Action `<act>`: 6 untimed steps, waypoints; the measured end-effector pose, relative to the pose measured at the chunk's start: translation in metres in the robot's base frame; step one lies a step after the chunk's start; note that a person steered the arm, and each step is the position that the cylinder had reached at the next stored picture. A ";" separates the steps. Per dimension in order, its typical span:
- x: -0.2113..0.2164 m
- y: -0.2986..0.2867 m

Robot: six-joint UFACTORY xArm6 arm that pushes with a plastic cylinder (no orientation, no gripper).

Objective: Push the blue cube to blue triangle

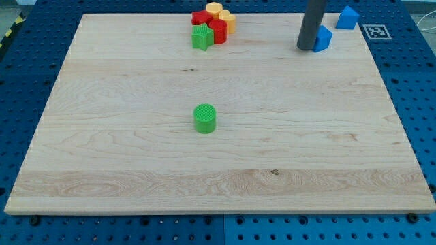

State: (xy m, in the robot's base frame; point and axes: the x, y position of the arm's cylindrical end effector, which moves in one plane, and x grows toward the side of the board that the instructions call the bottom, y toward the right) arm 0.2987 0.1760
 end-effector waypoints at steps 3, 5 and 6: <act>-0.001 0.055; -0.025 0.058; -0.026 0.060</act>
